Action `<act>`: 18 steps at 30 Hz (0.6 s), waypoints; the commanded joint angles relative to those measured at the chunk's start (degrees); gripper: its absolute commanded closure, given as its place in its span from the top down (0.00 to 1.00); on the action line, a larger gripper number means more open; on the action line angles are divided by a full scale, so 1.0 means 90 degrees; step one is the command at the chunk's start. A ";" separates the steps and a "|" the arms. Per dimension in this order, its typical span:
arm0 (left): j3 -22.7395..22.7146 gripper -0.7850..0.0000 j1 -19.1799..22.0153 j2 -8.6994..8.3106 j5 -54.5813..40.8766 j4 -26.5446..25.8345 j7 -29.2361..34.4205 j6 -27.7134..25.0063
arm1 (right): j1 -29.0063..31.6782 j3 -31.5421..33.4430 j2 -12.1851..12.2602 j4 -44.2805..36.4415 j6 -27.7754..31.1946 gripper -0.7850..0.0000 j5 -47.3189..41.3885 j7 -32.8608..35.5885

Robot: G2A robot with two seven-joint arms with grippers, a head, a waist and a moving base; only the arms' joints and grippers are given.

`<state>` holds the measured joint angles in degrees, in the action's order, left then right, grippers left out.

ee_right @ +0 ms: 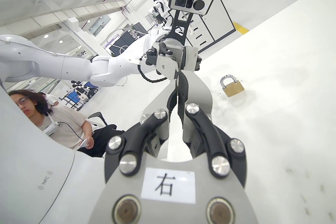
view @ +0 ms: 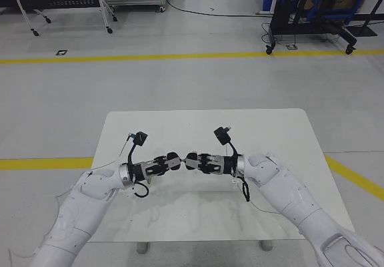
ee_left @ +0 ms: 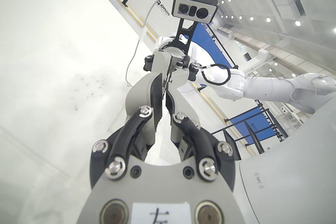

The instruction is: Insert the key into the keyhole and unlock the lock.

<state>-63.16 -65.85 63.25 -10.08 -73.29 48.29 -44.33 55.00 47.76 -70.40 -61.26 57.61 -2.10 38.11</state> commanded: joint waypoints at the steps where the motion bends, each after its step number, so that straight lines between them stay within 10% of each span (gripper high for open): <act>1: -0.0057 1.00 -0.0041 -0.0008 0.0099 -0.0054 -0.0174 -0.0032 | 0.0004 0.0019 0.0003 0.0016 0.0044 0.00 -0.0021 -0.0055; 8: -0.1310 1.00 -0.1056 -0.0301 0.2066 -0.1164 -0.1032 0.0093 | 0.0261 0.0474 0.0149 -0.0133 0.0044 0.00 -0.0166 -0.0308; 13: -0.2249 1.00 -0.2329 -0.0469 0.4772 -0.2697 -0.1731 0.1899 | 0.0322 0.0573 0.0184 -0.0154 0.0044 0.00 -0.0193 -0.0321; 18: -0.1926 1.00 -0.2612 -0.0431 0.6532 -0.3096 -0.2021 0.3463 | 0.0322 0.0573 0.0184 -0.0154 0.0044 0.00 -0.0193 -0.0321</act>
<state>-81.54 -90.17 59.23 44.88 -102.04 30.67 -16.30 57.90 52.91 -68.74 -62.65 58.00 -3.84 35.22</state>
